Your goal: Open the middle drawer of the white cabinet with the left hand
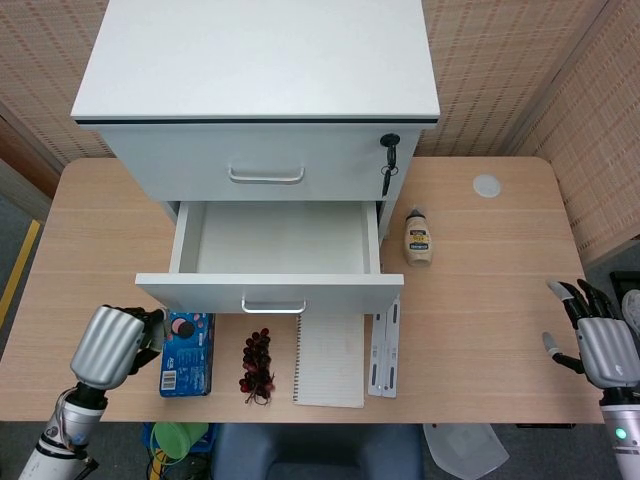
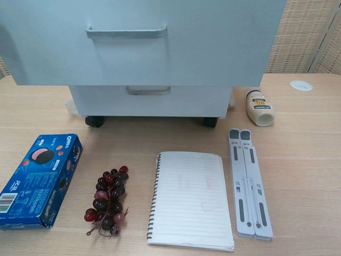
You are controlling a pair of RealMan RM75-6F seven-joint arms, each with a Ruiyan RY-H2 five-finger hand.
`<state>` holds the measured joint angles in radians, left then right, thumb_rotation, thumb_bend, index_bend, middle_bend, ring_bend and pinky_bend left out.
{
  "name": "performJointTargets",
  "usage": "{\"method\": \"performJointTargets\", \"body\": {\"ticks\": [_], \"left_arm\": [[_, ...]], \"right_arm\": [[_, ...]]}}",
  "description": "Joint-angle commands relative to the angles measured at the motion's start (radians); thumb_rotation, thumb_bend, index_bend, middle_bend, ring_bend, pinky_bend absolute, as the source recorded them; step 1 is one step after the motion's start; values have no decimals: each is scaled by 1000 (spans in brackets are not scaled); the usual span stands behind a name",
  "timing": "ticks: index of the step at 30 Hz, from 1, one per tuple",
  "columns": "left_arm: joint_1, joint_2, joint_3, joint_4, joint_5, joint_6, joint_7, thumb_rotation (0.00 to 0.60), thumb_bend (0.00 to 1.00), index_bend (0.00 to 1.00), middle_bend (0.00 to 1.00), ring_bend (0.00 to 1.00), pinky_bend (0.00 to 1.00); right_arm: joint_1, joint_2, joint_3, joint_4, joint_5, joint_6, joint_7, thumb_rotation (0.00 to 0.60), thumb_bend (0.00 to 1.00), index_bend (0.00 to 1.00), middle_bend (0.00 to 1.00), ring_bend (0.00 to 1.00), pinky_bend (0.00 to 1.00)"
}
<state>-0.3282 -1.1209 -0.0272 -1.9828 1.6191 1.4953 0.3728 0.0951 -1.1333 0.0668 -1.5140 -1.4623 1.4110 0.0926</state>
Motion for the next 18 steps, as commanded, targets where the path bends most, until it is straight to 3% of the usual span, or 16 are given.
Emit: {"method": "performJointTargets", "body": {"ticks": [1,5,8,11,13,18], "left_arm": [[45,-3,9,71,-30,34,12,600,682,739,841,798,1000],[89,-22,14,167,-62,64,-7,600,682,706,820,769,972],[108,-15,24,192,-106,44,9,600,663,614,765,705,835],[124,2,36,165,-184,-2,65,600,503,393,569,554,603],[130,0,34,150,-206,-10,67,600,386,195,365,369,423],[151,-45,20,178,-189,27,35,600,356,39,160,185,256]], "right_arm": [[-1,0,0,-2,2,0,-2,600,334,105,139,27,82],[-2,0,0,-7,4,2,-6,600,334,105,139,28,82],[0,-1,-1,-11,1,1,-10,600,334,105,139,27,82],[2,0,-4,-17,-6,-1,-14,600,334,105,139,27,82],[2,0,-6,-20,-8,-1,-16,600,334,105,139,27,82],[-3,4,-4,-31,-10,13,-21,600,334,105,139,27,82]]}}
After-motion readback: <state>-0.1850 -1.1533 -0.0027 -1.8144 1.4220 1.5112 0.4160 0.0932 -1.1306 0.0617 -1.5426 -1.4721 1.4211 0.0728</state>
